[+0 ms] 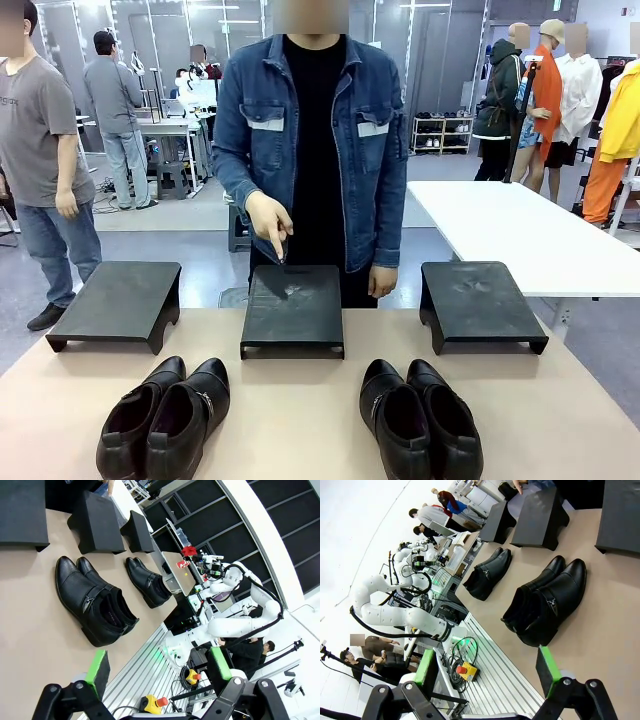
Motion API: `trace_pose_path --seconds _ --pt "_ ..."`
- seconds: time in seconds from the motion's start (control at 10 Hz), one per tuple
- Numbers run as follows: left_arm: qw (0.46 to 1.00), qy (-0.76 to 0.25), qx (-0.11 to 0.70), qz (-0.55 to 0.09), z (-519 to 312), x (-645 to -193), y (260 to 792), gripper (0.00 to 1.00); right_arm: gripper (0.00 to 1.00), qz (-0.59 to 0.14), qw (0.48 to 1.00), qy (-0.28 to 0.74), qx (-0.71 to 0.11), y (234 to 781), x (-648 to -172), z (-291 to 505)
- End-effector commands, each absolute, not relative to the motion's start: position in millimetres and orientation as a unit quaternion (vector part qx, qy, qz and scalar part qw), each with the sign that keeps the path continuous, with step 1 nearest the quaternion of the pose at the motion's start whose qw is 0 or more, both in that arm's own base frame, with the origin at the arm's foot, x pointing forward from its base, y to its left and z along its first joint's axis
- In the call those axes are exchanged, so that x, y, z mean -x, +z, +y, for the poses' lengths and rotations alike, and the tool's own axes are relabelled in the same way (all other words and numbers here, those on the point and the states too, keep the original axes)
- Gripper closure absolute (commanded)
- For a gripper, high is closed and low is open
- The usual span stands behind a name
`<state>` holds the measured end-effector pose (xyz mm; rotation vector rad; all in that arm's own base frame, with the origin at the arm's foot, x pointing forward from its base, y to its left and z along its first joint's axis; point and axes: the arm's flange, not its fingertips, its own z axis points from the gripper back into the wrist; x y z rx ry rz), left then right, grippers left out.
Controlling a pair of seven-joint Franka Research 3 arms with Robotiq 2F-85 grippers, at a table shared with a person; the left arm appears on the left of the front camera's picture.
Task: Place the shoes on the stand as instructed by the person.
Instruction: Pick up one pair of Shoes and place it on the Shoes Stand indicated by the person.
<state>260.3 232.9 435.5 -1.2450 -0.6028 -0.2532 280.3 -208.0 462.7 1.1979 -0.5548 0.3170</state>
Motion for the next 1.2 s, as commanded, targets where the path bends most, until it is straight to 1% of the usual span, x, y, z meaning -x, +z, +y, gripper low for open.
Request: trace_pose_path --seconds 0.0,0.3,0.4,0.6,0.7,0.9,1.1 --pt "0.772 -0.139 0.562 -0.262 218 -263 450 0.00 0.00 -0.265 0.773 0.150 -0.556 464 -281 -209" --pt "0.845 -0.150 0.481 -0.179 120 -270 504 0.00 0.00 -0.265 0.773 0.150 -0.556 464 -281 -209" --pt "0.857 -0.174 0.461 -0.151 84 -270 516 0.00 0.00 -0.265 0.773 0.150 -0.556 464 -281 -209" --pt "0.898 -0.182 0.390 -0.091 2 -271 538 0.00 0.00 -0.265 0.773 0.150 -0.556 464 -281 -209" --pt "0.917 -0.181 0.345 -0.089 -33 -277 545 0.00 0.00 -0.265 0.773 0.150 -0.556 464 -281 -209" --pt "0.936 -0.188 0.290 -0.065 -94 -284 549 0.00 0.00 -0.265 0.773 0.150 -0.556 464 -281 -209" --pt "0.966 -0.151 0.193 -0.080 -145 -291 538 0.00 0.00 -0.265 0.773 0.150 -0.556 464 -281 -209"
